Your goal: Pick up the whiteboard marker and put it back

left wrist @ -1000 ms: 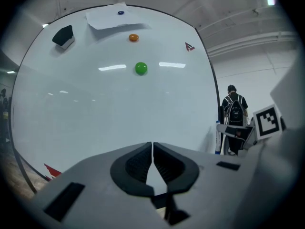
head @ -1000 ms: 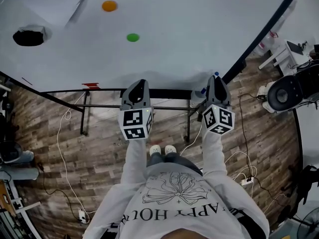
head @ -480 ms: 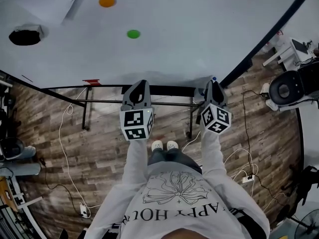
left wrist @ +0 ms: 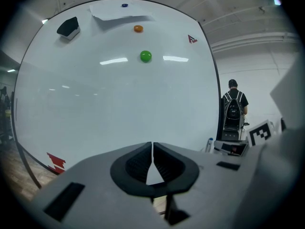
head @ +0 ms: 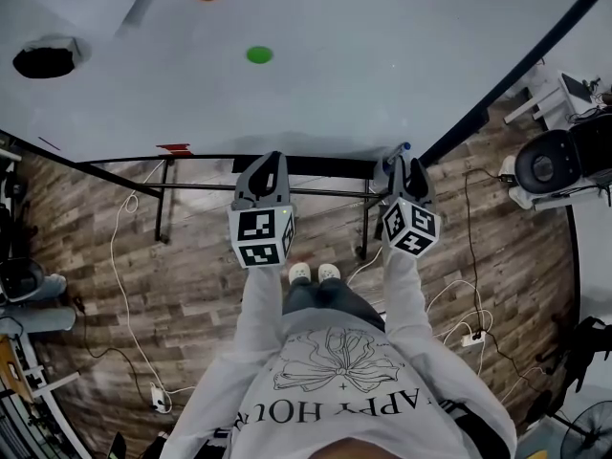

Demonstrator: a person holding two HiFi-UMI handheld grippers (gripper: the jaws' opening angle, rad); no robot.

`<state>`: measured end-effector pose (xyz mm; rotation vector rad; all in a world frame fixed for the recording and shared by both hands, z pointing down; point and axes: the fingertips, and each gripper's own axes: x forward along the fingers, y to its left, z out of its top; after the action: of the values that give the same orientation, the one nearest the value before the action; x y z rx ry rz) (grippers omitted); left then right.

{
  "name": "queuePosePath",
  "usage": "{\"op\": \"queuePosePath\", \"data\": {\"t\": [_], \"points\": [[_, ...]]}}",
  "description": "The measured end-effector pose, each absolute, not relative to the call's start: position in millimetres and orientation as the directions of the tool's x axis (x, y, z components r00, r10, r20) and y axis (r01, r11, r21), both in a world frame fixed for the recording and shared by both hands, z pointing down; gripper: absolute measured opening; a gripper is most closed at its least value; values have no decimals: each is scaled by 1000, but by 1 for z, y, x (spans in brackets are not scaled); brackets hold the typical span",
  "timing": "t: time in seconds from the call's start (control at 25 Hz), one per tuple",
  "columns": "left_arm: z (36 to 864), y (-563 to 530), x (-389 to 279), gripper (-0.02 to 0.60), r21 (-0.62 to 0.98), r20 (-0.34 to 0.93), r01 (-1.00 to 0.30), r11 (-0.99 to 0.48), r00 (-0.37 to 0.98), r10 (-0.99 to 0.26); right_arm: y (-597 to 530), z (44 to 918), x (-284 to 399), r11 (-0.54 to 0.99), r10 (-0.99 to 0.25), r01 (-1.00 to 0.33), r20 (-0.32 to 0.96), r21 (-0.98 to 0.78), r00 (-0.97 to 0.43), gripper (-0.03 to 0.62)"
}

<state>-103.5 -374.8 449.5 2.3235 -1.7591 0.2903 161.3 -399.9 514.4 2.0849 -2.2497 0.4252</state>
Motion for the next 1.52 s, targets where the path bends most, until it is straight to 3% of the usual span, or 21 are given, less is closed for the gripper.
{"op": "queuePosePath", "data": {"t": [0.8, 1.52], "points": [[395, -352, -127, 11, 34, 152, -974, -225, 227, -962, -377, 415, 103, 135, -990, -991, 31, -18, -135, 70], [380, -334, -142, 11, 31, 113, -979, -203, 205, -972, -357, 390, 81, 166, -986, -986, -8, -16, -166, 34]]}}
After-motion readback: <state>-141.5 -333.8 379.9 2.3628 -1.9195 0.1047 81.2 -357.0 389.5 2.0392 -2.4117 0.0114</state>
